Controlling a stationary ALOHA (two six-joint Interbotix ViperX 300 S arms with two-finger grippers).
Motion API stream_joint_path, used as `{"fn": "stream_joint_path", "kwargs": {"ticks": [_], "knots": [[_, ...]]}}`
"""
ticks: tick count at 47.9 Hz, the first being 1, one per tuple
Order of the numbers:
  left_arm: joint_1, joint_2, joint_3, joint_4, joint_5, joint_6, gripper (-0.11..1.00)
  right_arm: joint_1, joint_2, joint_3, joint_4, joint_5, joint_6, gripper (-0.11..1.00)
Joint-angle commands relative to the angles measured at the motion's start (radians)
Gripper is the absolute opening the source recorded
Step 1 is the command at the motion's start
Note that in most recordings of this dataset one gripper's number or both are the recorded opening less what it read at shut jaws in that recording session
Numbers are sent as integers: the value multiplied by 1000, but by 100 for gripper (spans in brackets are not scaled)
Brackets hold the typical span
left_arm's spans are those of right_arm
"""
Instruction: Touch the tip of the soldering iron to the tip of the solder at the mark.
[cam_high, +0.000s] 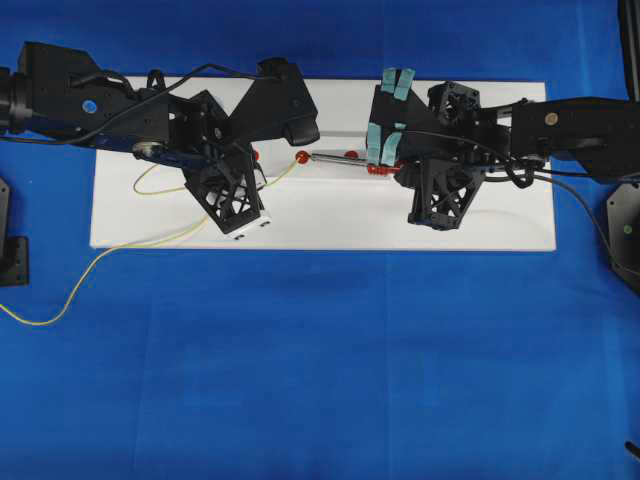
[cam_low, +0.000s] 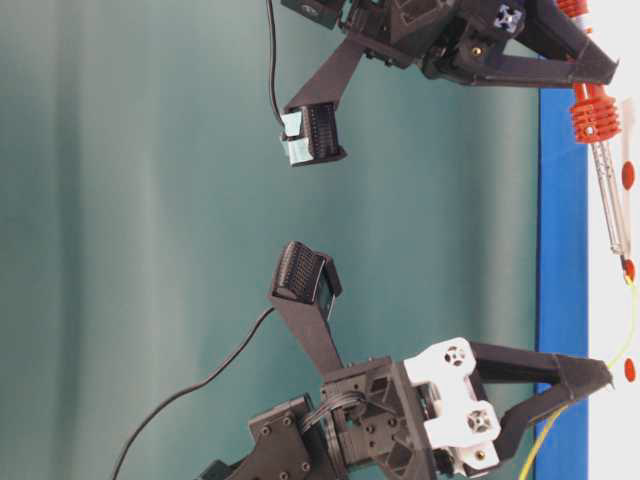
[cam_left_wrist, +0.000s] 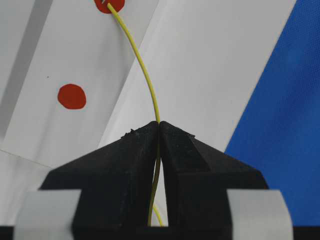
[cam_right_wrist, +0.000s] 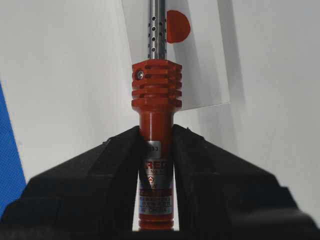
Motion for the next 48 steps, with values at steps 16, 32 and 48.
{"fn": "stream_joint_path", "kwargs": {"ticks": [16, 32, 48], "knots": [[-2, -84, 5, 3, 11, 5, 2, 0, -11, -25, -3, -5, 2, 6], [-2, -264, 106, 2, 11, -6, 2, 0, -11, -25, -3, -6, 2, 6], [-15, -288, 106, 2, -3, -3, 2, 0, -25, -21, -3, -3, 2, 6]]}}
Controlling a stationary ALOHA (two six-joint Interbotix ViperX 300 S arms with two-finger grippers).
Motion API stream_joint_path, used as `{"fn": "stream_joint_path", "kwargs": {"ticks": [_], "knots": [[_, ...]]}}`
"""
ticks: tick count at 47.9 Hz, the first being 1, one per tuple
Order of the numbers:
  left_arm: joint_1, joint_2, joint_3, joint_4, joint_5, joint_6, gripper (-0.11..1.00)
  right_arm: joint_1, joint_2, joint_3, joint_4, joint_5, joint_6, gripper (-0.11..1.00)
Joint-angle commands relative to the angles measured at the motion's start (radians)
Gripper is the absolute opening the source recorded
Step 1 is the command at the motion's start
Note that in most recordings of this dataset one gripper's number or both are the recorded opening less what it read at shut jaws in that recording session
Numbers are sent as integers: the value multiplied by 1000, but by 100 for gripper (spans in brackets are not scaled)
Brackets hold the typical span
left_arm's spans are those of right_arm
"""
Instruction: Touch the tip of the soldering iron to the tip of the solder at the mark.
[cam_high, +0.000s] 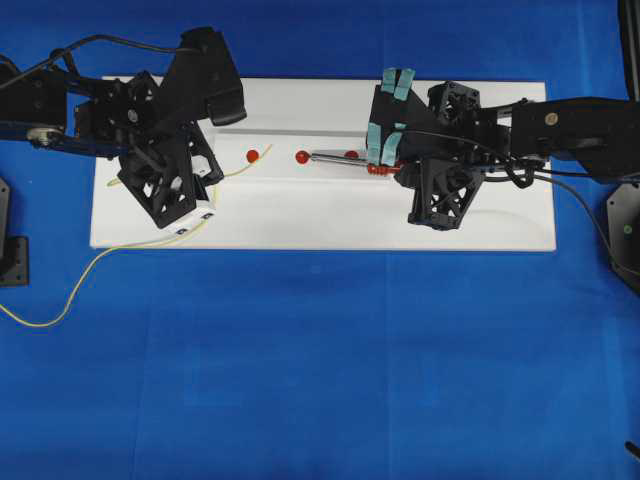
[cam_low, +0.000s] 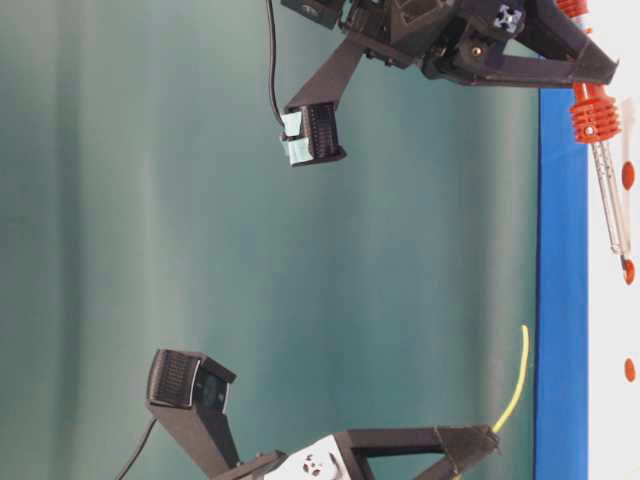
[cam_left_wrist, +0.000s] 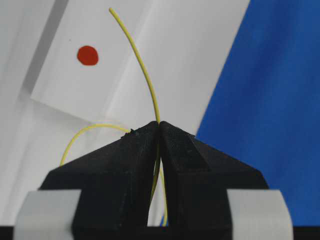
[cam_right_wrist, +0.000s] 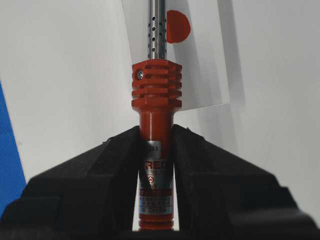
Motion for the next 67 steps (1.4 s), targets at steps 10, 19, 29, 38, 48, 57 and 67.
{"fn": "stream_joint_path", "kwargs": {"ticks": [10, 19, 29, 38, 48, 57, 67], "knots": [[-8, -11, -20, 2, -6, 0, 2, -2, -133, 25, -3, 2, 2, 6], [-9, -12, -18, 2, -6, 0, 2, -3, -276, 120, -3, 2, 2, 6], [-8, -15, -15, 2, -8, 0, 2, -3, -390, 204, -3, 2, 29, 6], [-9, -3, -25, 2, -28, -2, 2, -6, -387, 216, -2, 2, 37, 6], [-18, 66, -91, 2, -38, -2, 2, -9, -377, 210, -11, 2, 37, 6], [-21, 187, -189, 2, -35, 0, 2, -11, -377, 210, -12, 2, 37, 6], [-26, 313, -290, 2, -38, -2, 2, -15, -379, 216, -23, 3, 37, 6]]}}
